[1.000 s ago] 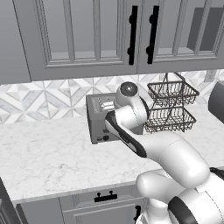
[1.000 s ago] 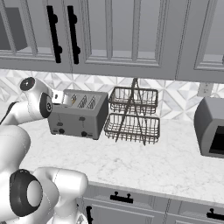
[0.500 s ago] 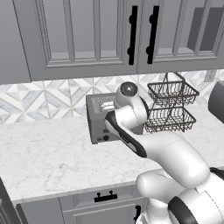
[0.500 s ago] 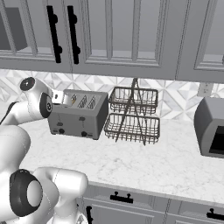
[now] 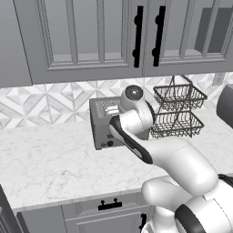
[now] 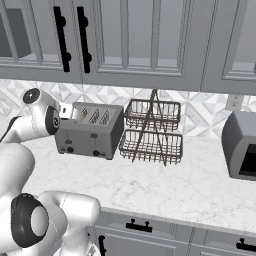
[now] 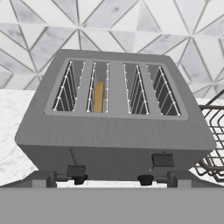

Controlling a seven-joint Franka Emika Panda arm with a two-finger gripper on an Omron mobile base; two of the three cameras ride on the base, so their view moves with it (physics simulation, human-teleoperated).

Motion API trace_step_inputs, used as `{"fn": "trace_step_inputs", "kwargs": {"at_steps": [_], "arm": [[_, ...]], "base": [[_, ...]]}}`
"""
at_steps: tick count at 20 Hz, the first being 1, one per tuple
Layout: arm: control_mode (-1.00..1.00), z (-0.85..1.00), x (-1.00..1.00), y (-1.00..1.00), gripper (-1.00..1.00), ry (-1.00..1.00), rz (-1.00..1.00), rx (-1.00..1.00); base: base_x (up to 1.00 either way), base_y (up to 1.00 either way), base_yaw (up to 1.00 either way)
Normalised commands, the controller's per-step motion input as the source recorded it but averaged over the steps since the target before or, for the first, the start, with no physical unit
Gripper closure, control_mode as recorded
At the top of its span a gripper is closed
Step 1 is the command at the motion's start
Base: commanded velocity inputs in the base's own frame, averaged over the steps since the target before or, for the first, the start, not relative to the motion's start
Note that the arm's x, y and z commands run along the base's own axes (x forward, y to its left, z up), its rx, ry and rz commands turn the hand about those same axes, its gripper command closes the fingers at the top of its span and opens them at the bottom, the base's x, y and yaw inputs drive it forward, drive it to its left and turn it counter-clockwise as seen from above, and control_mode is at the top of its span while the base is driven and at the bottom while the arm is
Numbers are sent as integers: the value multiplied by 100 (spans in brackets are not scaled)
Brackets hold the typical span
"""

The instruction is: Start the toaster. Once the lever pops up, take the bread to the plate on the dining counter.

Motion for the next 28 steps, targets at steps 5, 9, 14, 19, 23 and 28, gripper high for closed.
{"fn": "trace_step_inputs", "kwargs": {"at_steps": [5, 9, 14, 19, 23, 28], "arm": [[-100, 0, 0, 0, -100, 0, 0, 0], [-100, 0, 0, 0, -100, 0, 0, 0], [-100, 0, 0, 0, -100, 0, 0, 0], [-100, 0, 0, 0, -100, 0, 0, 0], [-100, 0, 0, 0, -100, 0, 0, 0], [-100, 0, 0, 0, -100, 0, 0, 0]], "base": [[0, 0, 0], [0, 0, 0], [0, 0, 0], [0, 0, 0], [0, 0, 0], [0, 0, 0]]}}
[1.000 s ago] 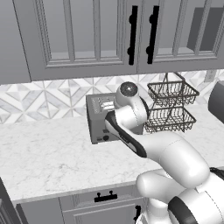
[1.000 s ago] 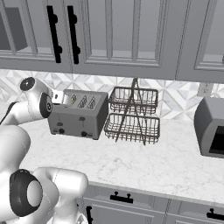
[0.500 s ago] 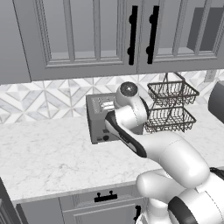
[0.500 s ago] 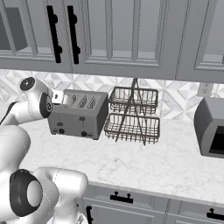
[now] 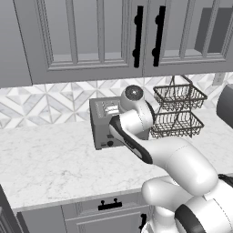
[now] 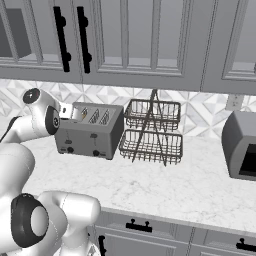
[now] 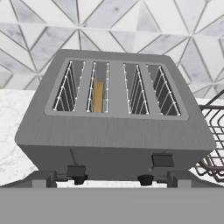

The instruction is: Start the toaster. Once the lever pops up, take the bread to the plate on the dining counter.

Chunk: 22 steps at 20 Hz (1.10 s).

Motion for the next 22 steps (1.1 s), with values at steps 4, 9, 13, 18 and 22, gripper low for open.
{"fn": "trace_step_inputs", "kwargs": {"at_steps": [4, 9, 13, 18, 22], "arm": [[-100, 0, 0, 0, -100, 0, 0, 0], [-100, 0, 0, 0, -100, 0, 0, 0], [-100, 0, 0, 0, -100, 0, 0, 0], [-100, 0, 0, 0, -100, 0, 0, 0], [-100, 0, 0, 0, -100, 0, 0, 0]], "base": [[0, 0, 0], [0, 0, 0], [0, 0, 0], [0, 0, 0], [0, 0, 0]]}}
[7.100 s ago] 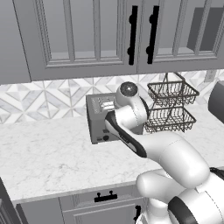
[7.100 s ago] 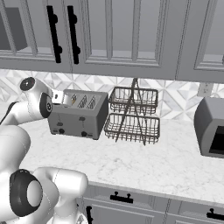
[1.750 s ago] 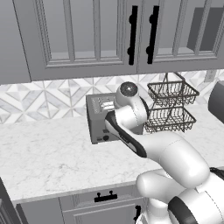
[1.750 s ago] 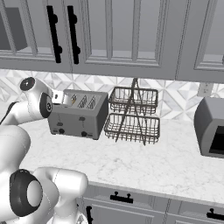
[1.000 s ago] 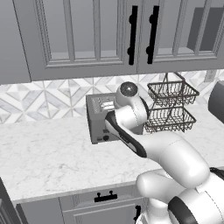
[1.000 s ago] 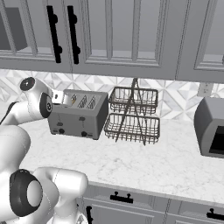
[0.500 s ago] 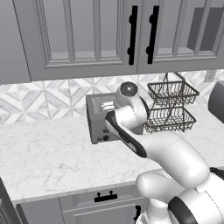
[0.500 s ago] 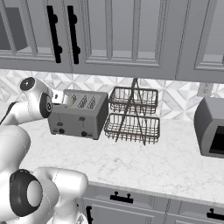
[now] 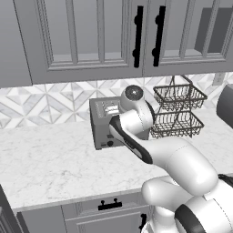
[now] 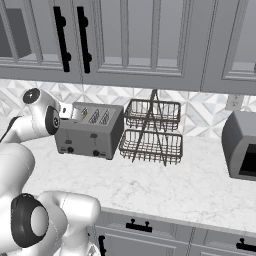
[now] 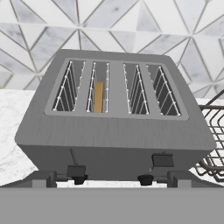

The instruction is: Start the toaster. Once the lever pops up, take the bread to the plate on the dining counter.

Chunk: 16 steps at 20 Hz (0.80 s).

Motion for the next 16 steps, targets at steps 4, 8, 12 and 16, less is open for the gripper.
{"fn": "trace_step_inputs", "kwargs": {"at_steps": [4, 8, 12, 16], "arm": [[-100, 0, 0, 0, -100, 0, 0, 0], [-100, 0, 0, 0, -100, 0, 0, 0], [-100, 0, 0, 0, -100, 0, 0, 0], [-100, 0, 0, 0, -100, 0, 0, 0]], "base": [[0, 0, 0], [0, 0, 0], [0, 0, 0], [0, 0, 0]]}}
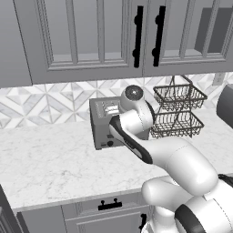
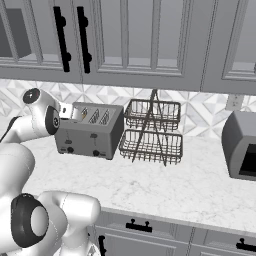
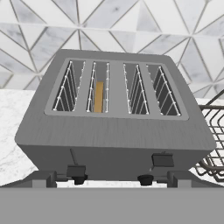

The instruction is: Start the toaster. Once the lever pops up, take the bread to the plate on the dining counter.

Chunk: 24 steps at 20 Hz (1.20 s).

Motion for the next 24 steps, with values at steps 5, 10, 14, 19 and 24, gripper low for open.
{"fn": "trace_step_inputs", "kwargs": {"at_steps": [5, 10, 14, 19, 24], "arm": [[-100, 0, 0, 0, -100, 0, 0, 0], [-100, 0, 0, 0, -100, 0, 0, 0], [-100, 0, 0, 0, -100, 0, 0, 0], [-100, 0, 0, 0, -100, 0, 0, 0], [-100, 0, 0, 0, -100, 0, 0, 0]], "base": [[0, 0, 0], [0, 0, 0], [0, 0, 0], [0, 0, 0], [0, 0, 0]]}}
